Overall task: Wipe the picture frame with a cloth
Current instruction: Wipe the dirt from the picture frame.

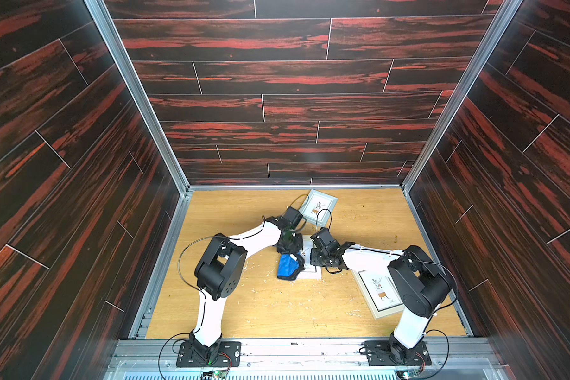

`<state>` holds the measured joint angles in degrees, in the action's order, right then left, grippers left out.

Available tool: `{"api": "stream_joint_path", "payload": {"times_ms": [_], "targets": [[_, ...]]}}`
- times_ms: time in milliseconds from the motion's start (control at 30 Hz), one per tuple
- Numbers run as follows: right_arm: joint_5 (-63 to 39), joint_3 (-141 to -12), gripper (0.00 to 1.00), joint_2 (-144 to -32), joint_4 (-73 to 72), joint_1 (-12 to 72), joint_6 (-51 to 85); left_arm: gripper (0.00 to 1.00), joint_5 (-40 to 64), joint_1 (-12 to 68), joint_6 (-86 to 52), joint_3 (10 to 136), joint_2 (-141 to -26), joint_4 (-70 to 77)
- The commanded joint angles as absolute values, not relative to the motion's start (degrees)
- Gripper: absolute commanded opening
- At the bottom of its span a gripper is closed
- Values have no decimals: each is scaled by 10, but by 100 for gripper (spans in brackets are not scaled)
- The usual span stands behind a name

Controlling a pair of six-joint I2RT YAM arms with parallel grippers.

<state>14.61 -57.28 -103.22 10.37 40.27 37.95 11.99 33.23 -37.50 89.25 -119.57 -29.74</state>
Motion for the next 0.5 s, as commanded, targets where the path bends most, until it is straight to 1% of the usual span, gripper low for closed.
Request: {"api": "stream_joint_path", "payload": {"times_ms": [0, 100, 367, 467], "targets": [[160, -576, 1, -1044, 151, 404, 378, 0, 154, 327, -402, 941, -1243, -260], [158, -577, 1, -1044, 151, 403, 378, 0, 177, 333, -413, 944, -1257, -252], [160, -574, 1, -1045, 150, 403, 375, 0, 166, 342, -410, 814, -1176, -250], [158, -578, 1, -1049, 148, 403, 374, 0, 141, 334, -408, 829, -1192, -243]]}}
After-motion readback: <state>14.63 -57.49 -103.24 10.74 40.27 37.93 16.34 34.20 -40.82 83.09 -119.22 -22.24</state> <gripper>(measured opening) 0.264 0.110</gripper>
